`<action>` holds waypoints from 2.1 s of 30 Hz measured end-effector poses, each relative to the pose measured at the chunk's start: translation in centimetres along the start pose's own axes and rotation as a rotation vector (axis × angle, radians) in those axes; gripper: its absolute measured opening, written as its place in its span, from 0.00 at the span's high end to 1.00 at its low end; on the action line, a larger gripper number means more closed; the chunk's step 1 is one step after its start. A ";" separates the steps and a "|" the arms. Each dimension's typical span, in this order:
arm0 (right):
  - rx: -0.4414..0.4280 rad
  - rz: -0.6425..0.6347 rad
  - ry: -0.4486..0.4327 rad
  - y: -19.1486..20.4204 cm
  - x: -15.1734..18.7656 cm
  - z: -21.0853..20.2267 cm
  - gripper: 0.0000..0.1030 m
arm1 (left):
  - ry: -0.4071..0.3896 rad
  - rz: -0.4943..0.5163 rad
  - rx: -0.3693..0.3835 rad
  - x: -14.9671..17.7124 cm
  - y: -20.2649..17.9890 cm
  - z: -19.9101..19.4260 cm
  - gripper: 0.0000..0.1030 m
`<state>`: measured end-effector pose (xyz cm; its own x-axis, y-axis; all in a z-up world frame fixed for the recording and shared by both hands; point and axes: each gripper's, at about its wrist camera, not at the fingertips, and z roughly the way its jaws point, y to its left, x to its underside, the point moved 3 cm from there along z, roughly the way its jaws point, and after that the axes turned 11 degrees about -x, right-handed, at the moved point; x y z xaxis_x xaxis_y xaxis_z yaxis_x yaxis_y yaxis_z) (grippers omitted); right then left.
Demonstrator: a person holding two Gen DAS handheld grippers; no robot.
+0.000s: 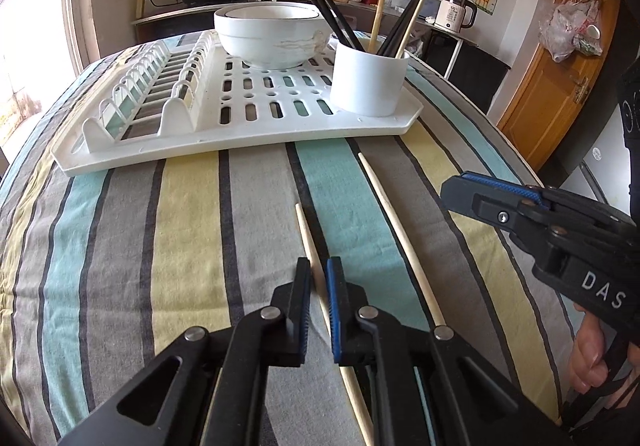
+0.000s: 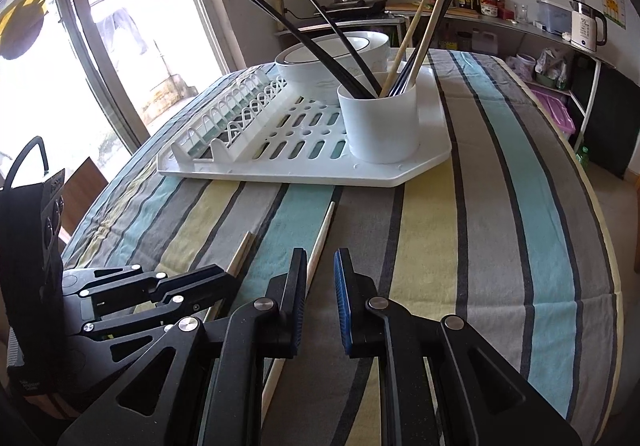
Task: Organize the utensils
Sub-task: 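Close the left tool on a wooden chopstick while the right tool grasps another, then lift the left tool's wooden chopstick to the white cup while the right tool carries its own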
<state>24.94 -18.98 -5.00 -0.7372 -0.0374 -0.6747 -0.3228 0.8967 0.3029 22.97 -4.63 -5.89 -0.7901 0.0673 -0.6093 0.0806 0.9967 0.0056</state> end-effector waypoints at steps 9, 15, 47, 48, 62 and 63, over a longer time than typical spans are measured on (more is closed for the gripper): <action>0.035 -0.031 0.113 0.2 -0.5 4.1 0.86 | -0.002 -0.029 -0.027 -0.3 2.2 0.4 0.91; 0.080 -0.047 0.142 0.2 -1.3 5.1 0.86 | 0.001 -0.034 -0.029 -0.6 3.1 0.6 0.91; 0.021 -0.075 -0.196 2.9 -4.5 -7.5 0.95 | -0.211 -0.021 0.072 -4.6 3.2 -8.8 0.98; 0.021 -0.073 -0.197 2.9 -4.4 -7.6 0.95 | -0.200 -0.014 0.079 -4.5 3.2 -8.6 0.97; 0.006 -0.074 -0.193 2.4 -4.3 -7.2 0.95 | 0.099 -0.015 -0.070 -3.0 3.1 2.1 0.81; 0.006 -0.075 -0.193 2.4 -4.3 -7.2 0.95 | 0.098 -0.013 -0.075 -3.0 3.0 2.3 0.81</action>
<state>23.09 -19.85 3.44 -0.5838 -0.0199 -0.8117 -0.3684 0.8974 0.2429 26.97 -1.91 -5.87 -0.8464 0.0549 -0.5297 0.0275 0.9978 0.0595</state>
